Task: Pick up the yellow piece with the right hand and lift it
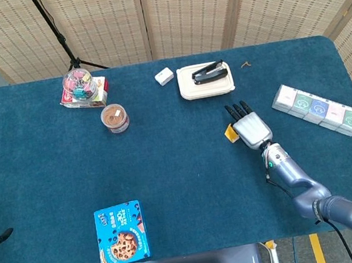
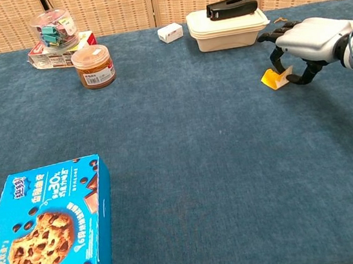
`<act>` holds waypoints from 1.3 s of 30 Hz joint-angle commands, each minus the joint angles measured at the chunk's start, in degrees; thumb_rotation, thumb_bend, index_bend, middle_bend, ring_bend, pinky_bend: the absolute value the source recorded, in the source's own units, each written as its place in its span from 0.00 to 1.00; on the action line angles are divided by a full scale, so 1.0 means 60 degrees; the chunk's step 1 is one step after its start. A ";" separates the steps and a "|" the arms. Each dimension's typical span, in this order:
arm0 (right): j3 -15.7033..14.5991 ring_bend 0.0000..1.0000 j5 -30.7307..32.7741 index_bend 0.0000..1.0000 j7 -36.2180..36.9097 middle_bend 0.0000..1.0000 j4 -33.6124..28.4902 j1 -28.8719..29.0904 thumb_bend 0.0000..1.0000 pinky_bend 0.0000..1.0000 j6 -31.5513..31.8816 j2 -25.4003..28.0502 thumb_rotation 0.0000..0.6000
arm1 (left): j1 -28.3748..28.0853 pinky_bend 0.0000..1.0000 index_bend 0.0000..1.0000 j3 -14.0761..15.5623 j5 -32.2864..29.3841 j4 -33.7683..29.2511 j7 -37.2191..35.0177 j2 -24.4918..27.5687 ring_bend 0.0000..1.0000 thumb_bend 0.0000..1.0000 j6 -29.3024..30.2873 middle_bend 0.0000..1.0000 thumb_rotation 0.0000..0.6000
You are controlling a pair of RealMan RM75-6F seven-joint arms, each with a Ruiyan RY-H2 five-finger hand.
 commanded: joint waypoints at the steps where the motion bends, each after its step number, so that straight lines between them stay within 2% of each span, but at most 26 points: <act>1: 0.0008 0.00 -0.0036 0.60 0.0107 0.00 0.0072 -0.0005 0.52 0.00 0.0098 -0.0066 1.00 | 0.0000 0.00 0.00 0.0000 0.0004 -0.0003 0.0006 -0.0003 0.00 0.10 0.0004 0.00 1.00; 9: 0.0470 0.00 0.0095 0.61 0.0587 0.00 0.0559 0.0213 0.52 0.00 0.0457 -0.0441 1.00 | -0.0021 0.00 0.00 0.0008 -0.0007 -0.0018 0.0051 -0.0014 0.00 0.10 -0.0040 0.00 1.00; 19: 0.1164 0.00 0.0281 0.61 0.0504 0.00 0.1172 0.0626 0.52 0.00 0.1205 -0.0706 1.00 | -0.0024 0.00 0.00 0.0002 -0.0029 0.0024 -0.0060 0.0006 0.00 0.10 -0.0070 0.00 1.00; 27: 0.1400 0.00 0.0114 0.61 0.0605 0.00 0.0724 0.0499 0.52 0.00 0.2340 -0.0415 1.00 | 0.0000 0.00 0.00 0.0009 0.0014 0.0058 -0.0201 0.0052 0.00 0.10 -0.0052 0.00 1.00; 28: 0.1391 0.00 0.0062 0.58 0.0654 0.00 0.0579 0.0439 0.52 0.00 0.2486 -0.0313 1.00 | 0.0005 0.00 0.00 0.0014 0.0032 0.0062 -0.0234 0.0065 0.00 0.10 -0.0051 0.00 1.00; 30: 0.1371 0.00 -0.0216 0.47 0.0994 0.00 -0.0061 0.0131 0.50 0.00 0.3272 0.0080 1.00 | 0.0029 0.00 0.00 0.0023 0.0109 0.0075 -0.0351 0.0108 0.00 0.10 -0.0011 0.00 1.00; 31: 0.1298 0.00 -0.0350 0.36 0.1136 0.00 -0.0445 -0.0038 0.43 0.00 0.3528 0.0316 1.00 | 0.0041 0.00 0.00 0.0036 0.0160 0.0092 -0.0410 0.0129 0.00 0.10 0.0001 0.00 1.00; 32: 0.1260 0.00 -0.0424 0.24 0.1208 0.00 -0.0790 -0.0173 0.31 0.00 0.3709 0.0529 1.00 | 0.0051 0.00 0.00 0.0048 0.0203 0.0108 -0.0461 0.0145 0.00 0.10 0.0011 0.00 1.00; 33: 0.1235 0.00 -0.0457 0.17 0.1214 0.00 -0.1134 -0.0296 0.21 0.00 0.3832 0.0736 1.00 | 0.0062 0.00 0.00 0.0062 0.0245 0.0125 -0.0507 0.0159 0.00 0.10 0.0022 0.00 1.00; 34: 0.1220 0.00 -0.0448 0.07 0.1159 0.00 -0.1492 -0.0413 0.07 0.00 0.3903 0.0950 1.00 | 0.0078 0.00 0.00 0.0079 0.0289 0.0138 -0.0552 0.0170 0.00 0.10 0.0036 0.00 1.00; 36: 0.1200 0.00 -0.0374 0.01 0.1049 0.00 -0.2345 -0.0640 0.00 0.00 0.3946 0.1427 1.00 | 0.0120 0.00 0.00 0.0127 0.0408 0.0169 -0.0642 0.0185 0.00 0.10 0.0083 0.00 1.00; 39: 0.1216 0.00 -0.0224 0.00 0.0757 0.00 -0.3520 -0.0956 0.00 0.00 0.4063 0.2070 1.00 | 0.0188 0.00 0.00 0.0199 0.0605 0.0237 -0.0797 0.0209 0.00 0.10 0.0171 0.00 1.00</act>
